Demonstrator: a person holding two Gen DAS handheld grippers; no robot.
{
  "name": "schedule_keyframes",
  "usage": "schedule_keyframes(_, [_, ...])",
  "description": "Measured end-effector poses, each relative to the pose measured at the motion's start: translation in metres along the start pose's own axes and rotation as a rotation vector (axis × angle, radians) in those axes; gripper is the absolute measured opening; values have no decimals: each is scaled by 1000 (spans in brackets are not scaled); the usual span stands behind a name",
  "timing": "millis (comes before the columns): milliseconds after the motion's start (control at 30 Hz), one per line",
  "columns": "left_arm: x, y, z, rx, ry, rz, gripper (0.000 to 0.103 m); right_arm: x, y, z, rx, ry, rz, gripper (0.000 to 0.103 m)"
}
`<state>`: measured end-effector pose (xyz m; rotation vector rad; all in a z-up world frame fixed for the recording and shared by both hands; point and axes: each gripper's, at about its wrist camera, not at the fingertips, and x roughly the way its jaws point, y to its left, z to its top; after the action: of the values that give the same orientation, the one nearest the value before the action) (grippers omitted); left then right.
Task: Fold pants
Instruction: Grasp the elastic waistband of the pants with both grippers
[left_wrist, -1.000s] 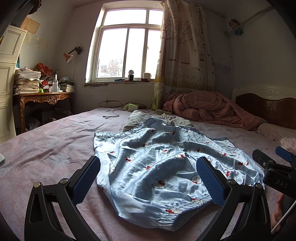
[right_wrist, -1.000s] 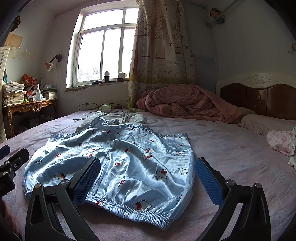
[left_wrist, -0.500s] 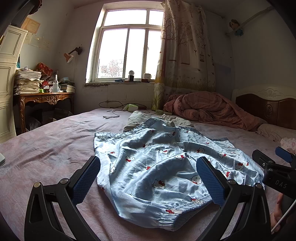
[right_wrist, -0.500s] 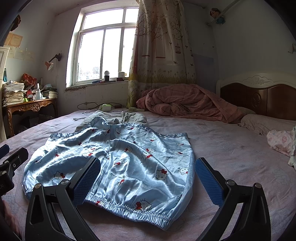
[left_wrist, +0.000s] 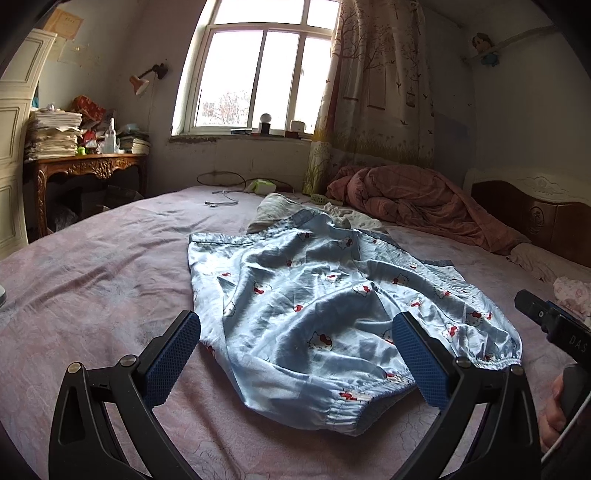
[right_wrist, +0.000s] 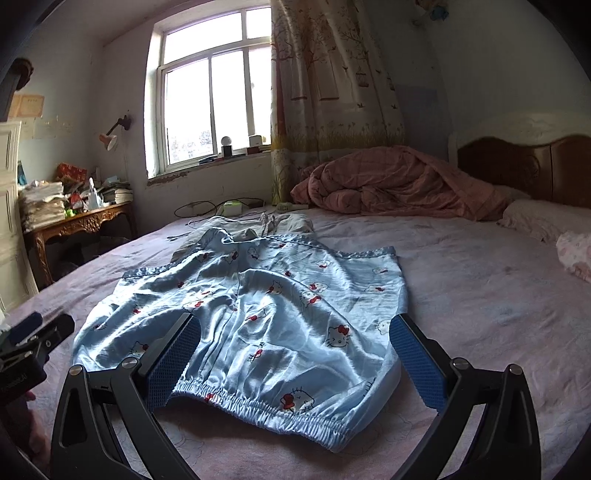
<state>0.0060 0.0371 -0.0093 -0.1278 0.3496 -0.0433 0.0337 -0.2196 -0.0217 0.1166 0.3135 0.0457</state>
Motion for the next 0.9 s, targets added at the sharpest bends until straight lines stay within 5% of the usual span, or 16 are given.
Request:
schedule_keyframes(133, [-2,1,-1,69,124,48,101,5,-16,3,8,126,-19,102])
schedule_keyframes(233, [3,-6,-10,163,235,33,83,10,-8,-2,-104,229,-16,91])
schedule_keyframes(333, [10,-5,-22,128,355,-23,74,18,3,-16,-212,365,48,85])
schedule_keyframes(400, [11,-6,-29,119,375,-30,68,17,6,-28,-223,395,68,85])
schedule_keyframes(567, [0,-30,-39,317,343,80,64,12,20,-50,-353,434,-7,73])
schedule_keyframes(767, [1,-58,-41,627,381,85,63,20,36,-43,-555,446,-68,70])
schedule_keyframes(900, [4,-63,-38,680,387,70,57,24,48,-46,-726,428,-72,55])
